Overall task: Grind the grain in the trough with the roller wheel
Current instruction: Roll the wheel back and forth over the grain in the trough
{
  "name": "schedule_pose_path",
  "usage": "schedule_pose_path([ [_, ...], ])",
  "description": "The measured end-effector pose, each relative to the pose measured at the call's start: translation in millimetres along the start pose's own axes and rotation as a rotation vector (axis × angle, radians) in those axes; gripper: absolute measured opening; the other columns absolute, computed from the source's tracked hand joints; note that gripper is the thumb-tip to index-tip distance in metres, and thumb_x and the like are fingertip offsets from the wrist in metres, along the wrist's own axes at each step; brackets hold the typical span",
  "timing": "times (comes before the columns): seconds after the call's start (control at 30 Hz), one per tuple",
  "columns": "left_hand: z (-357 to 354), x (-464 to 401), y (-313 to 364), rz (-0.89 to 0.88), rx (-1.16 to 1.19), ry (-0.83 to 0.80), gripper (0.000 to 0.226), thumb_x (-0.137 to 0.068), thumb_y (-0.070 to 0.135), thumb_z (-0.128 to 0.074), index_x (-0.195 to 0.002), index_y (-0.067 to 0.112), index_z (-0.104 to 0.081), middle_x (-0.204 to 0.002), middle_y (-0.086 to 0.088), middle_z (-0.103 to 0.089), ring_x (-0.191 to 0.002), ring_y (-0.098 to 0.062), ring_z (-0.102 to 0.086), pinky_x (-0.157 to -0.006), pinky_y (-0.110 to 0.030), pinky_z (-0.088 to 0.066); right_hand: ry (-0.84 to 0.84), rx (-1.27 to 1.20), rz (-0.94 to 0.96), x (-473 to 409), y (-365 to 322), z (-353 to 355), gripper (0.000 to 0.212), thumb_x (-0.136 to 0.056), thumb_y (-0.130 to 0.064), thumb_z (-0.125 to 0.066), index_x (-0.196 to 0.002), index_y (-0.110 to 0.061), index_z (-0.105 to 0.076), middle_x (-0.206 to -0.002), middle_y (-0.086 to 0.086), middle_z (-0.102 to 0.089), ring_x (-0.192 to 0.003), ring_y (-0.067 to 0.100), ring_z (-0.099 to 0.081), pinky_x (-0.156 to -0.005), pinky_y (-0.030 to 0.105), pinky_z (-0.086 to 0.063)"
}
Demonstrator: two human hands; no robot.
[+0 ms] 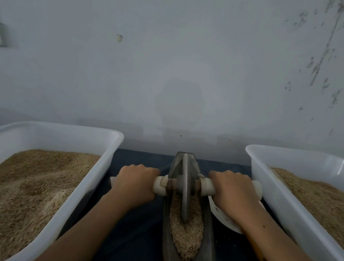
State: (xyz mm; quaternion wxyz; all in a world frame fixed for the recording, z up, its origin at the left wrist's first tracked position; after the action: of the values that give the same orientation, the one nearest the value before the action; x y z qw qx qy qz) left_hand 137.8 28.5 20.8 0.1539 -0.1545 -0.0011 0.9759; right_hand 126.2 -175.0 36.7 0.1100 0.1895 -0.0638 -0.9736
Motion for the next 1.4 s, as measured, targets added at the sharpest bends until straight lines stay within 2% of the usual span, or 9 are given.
schedule_pose_path([
  [0.1,0,1,0,0.003,0.004,0.037,0.010,-0.086,0.037,-0.056,-0.087,0.029,-0.049,-0.091,0.006,-0.064,-0.081,-0.014,-0.059,-0.069,-0.027,-0.042,0.020,-0.005,0.006,1,0,-2,0.013,-0.089,-0.019,-0.051,-0.100,-0.024,-0.052,-0.099,-0.001,-0.062,-0.090,0.022,-0.060,-0.065,0.031,-0.030],
  [0.23,0,1,-1,-0.009,-0.021,-0.084,0.020,-0.084,0.037,-0.058,-0.101,0.027,-0.058,-0.098,0.005,-0.065,-0.089,-0.016,-0.061,-0.073,-0.027,-0.043,-0.062,0.008,0.058,3,2,1,0.015,-0.087,-0.020,-0.054,-0.101,-0.025,-0.057,-0.100,0.000,-0.062,-0.091,0.021,-0.060,-0.067,0.030,-0.033],
  [0.4,2,3,-1,-0.032,-0.018,-0.200,0.025,-0.081,0.038,-0.061,-0.102,0.025,-0.061,-0.096,0.004,-0.065,-0.085,-0.013,-0.059,-0.071,-0.026,-0.042,-0.233,-0.013,0.096,4,5,4,0.022,-0.084,-0.020,-0.059,-0.105,-0.023,-0.062,-0.093,-0.001,-0.062,-0.084,0.018,-0.059,-0.065,0.027,-0.037],
  [0.5,1,3,-1,-0.020,0.003,-0.241,0.028,-0.081,0.038,-0.063,-0.105,0.023,-0.061,-0.097,0.004,-0.065,-0.088,-0.013,-0.060,-0.075,-0.026,-0.045,-0.193,0.001,0.091,3,4,3,0.020,-0.084,-0.020,-0.057,-0.103,-0.023,-0.062,-0.091,-0.001,-0.062,-0.083,0.017,-0.059,-0.065,0.027,-0.035],
  [0.67,4,3,1,0.018,-0.052,-0.052,0.023,-0.084,0.040,-0.059,-0.103,0.027,-0.057,-0.096,0.005,-0.064,-0.087,-0.014,-0.061,-0.073,-0.027,-0.044,-0.021,-0.034,0.049,-2,5,-7,0.010,-0.086,-0.021,-0.053,-0.089,-0.029,-0.048,-0.096,-0.002,-0.063,-0.089,0.022,-0.060,-0.066,0.031,-0.032],
  [0.87,10,4,10,0.032,-0.138,0.144,0.022,-0.087,0.041,-0.055,-0.102,0.026,-0.049,-0.093,0.005,-0.063,-0.084,-0.016,-0.061,-0.064,-0.028,-0.036,0.026,-0.072,-0.009,-3,12,-20,0.012,-0.087,-0.024,-0.054,-0.096,-0.027,-0.048,-0.096,-0.002,-0.065,-0.089,0.023,-0.062,-0.067,0.034,-0.041],
  [1.17,6,3,4,-0.028,-0.037,-0.238,0.026,-0.082,0.034,-0.061,-0.104,0.020,-0.060,-0.099,0.001,-0.065,-0.090,-0.016,-0.061,-0.072,-0.027,-0.043,-0.265,-0.045,0.097,1,8,-1,0.018,-0.081,-0.023,-0.058,-0.099,-0.025,-0.063,-0.090,-0.002,-0.062,-0.083,0.017,-0.060,-0.063,0.027,-0.037],
  [1.27,5,3,4,-0.026,-0.027,-0.262,0.028,-0.082,0.034,-0.063,-0.106,0.020,-0.060,-0.099,0.001,-0.065,-0.090,-0.016,-0.061,-0.075,-0.027,-0.045,-0.266,-0.045,0.093,2,7,-1,0.017,-0.082,-0.023,-0.057,-0.097,-0.025,-0.064,-0.082,-0.005,-0.058,-0.079,0.016,-0.059,-0.061,0.027,-0.037],
  [1.4,2,0,3,0.009,-0.050,-0.208,0.027,-0.083,0.032,-0.063,-0.108,0.021,-0.059,-0.099,0.001,-0.065,-0.090,-0.016,-0.061,-0.077,-0.029,-0.047,-0.167,-0.052,0.076,-1,7,-6,0.006,-0.084,-0.024,-0.055,-0.089,-0.028,-0.055,-0.092,-0.004,-0.064,-0.087,0.018,-0.061,-0.066,0.028,-0.039],
])
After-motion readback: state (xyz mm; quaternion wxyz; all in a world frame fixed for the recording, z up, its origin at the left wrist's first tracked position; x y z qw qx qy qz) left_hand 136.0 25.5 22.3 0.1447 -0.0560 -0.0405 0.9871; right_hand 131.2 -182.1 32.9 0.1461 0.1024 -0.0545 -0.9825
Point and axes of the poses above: each hand's wrist, its own x-axis away from the middle knuckle, its own z-axis out of the back of the hand, y = z × x, the point moved 4 cm from there along -x, towards the middle knuckle
